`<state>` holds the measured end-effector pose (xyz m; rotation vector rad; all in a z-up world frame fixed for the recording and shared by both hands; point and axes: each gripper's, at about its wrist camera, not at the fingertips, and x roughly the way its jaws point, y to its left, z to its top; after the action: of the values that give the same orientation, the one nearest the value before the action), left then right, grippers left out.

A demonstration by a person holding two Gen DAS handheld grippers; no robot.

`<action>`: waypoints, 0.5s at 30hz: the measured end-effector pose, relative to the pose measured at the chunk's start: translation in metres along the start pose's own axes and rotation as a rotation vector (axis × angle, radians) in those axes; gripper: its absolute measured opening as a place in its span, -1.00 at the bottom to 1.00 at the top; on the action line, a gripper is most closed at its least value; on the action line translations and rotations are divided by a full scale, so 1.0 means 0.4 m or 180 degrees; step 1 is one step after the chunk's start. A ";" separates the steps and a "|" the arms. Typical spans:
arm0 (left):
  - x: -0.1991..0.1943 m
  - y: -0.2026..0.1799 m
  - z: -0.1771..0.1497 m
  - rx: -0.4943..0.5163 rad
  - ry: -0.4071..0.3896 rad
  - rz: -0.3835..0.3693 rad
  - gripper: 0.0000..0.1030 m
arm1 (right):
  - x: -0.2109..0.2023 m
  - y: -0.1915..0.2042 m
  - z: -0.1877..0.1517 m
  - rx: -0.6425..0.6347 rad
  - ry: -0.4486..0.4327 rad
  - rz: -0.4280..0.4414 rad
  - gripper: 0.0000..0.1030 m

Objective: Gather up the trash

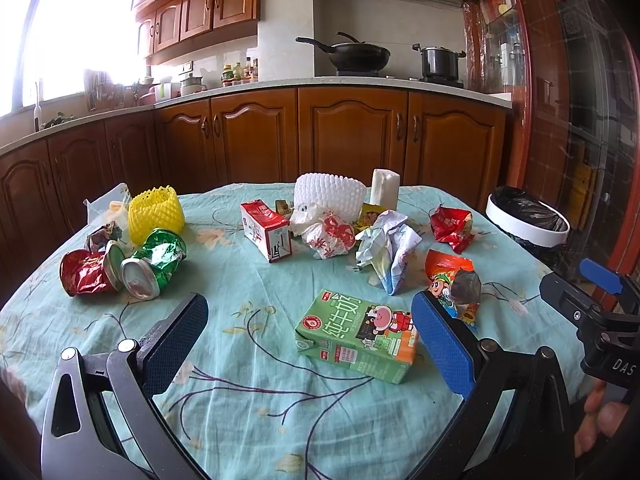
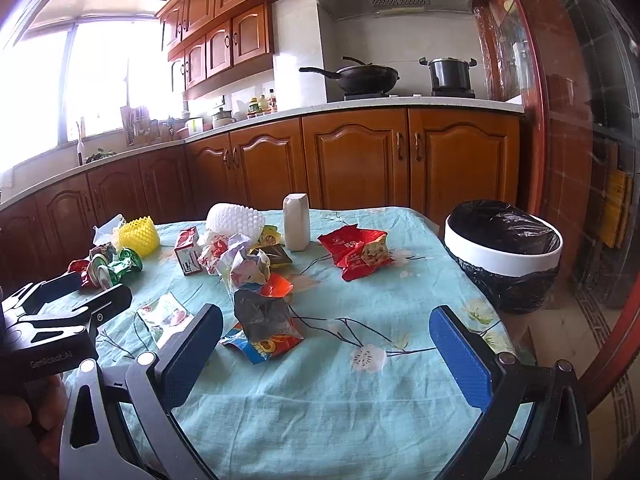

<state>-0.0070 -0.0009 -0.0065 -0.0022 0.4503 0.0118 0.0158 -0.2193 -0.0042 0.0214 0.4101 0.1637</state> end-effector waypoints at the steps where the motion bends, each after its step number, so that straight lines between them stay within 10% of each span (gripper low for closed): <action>1: 0.000 0.001 0.000 -0.0002 0.0000 0.0003 1.00 | 0.000 0.000 0.000 0.0001 0.0001 0.0007 1.00; 15: -0.001 0.000 0.001 0.0011 0.0001 -0.0023 1.00 | 0.000 0.000 -0.003 0.0040 0.0009 0.0084 1.00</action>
<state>-0.0070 -0.0009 -0.0058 -0.0005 0.4506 0.0040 0.0153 -0.2194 -0.0051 0.0387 0.4138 0.1870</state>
